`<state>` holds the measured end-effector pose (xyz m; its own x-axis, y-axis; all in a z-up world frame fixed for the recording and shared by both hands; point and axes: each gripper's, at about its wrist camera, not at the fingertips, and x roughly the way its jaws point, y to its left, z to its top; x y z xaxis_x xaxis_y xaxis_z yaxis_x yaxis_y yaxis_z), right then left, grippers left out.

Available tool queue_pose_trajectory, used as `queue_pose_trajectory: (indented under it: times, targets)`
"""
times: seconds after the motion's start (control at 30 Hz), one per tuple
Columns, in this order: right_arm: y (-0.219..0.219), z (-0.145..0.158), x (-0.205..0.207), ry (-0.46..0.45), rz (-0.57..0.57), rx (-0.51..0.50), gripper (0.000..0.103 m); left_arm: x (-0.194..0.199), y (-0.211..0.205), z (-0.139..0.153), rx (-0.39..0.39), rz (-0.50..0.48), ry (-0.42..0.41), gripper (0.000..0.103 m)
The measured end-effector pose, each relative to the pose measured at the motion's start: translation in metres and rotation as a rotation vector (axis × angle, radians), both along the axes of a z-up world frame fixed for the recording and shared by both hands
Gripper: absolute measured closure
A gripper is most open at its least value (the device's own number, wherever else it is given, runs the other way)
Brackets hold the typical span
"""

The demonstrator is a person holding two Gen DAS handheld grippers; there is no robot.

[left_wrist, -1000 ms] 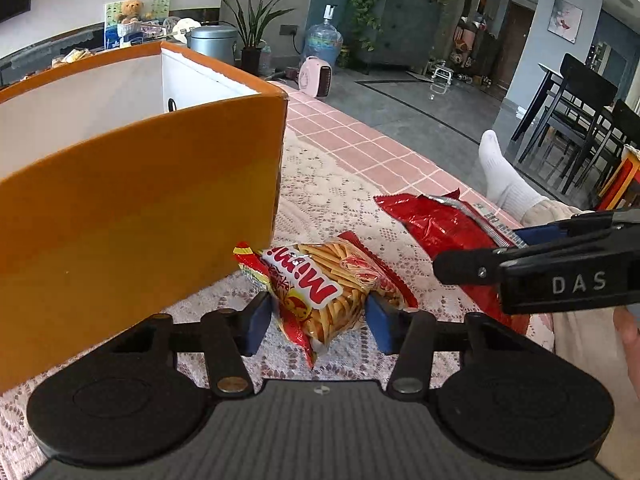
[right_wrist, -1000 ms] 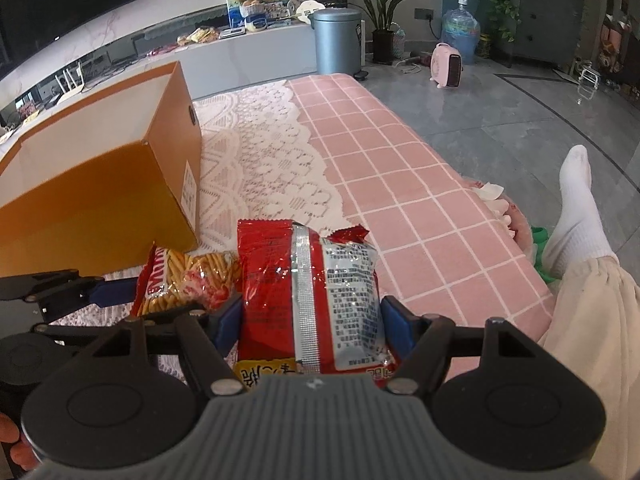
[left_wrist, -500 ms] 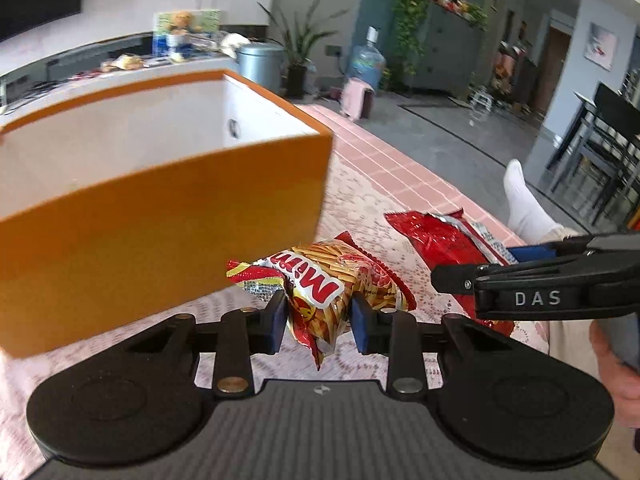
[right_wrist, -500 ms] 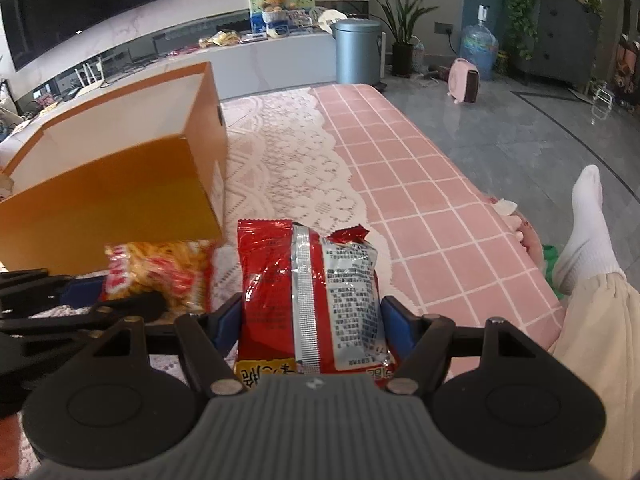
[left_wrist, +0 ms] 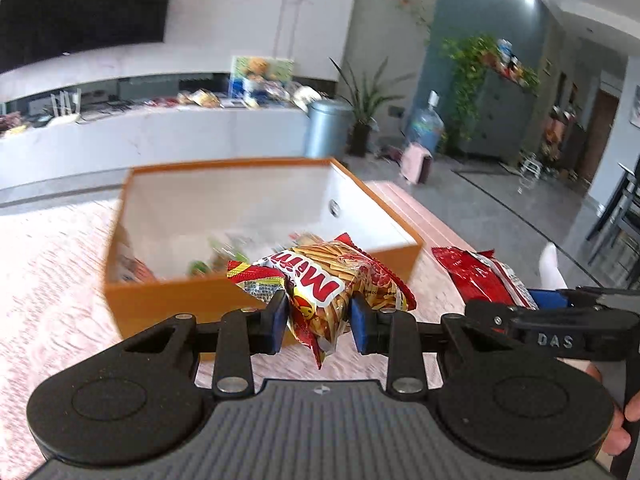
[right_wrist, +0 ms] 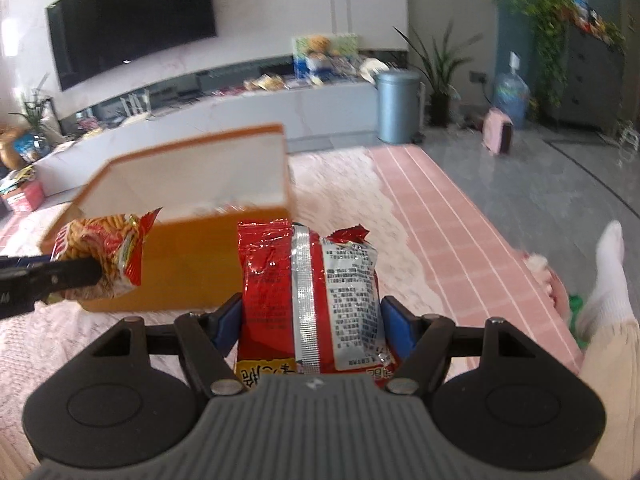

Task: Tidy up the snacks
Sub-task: 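Carry the Mimi bag with the left tool while the right tool carries the chip bag into the box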

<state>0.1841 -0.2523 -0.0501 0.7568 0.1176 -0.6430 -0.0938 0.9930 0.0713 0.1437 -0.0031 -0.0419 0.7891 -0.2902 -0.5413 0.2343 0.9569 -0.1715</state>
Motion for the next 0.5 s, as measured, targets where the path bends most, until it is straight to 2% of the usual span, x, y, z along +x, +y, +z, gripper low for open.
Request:
queue_pose_trajectory:
  times: [0.27,0.5]
  targets:
    - [0.047,0.037,0.020,-0.071,0.107,-0.044,0.033,0.022,0.030,0.027,0.020,0.081,-0.032,0.067]
    - [0.082,0.053,0.058,-0.074,0.172,-0.075,0.033,0.051,0.038,0.031,0.036,0.102,-0.028,0.067]
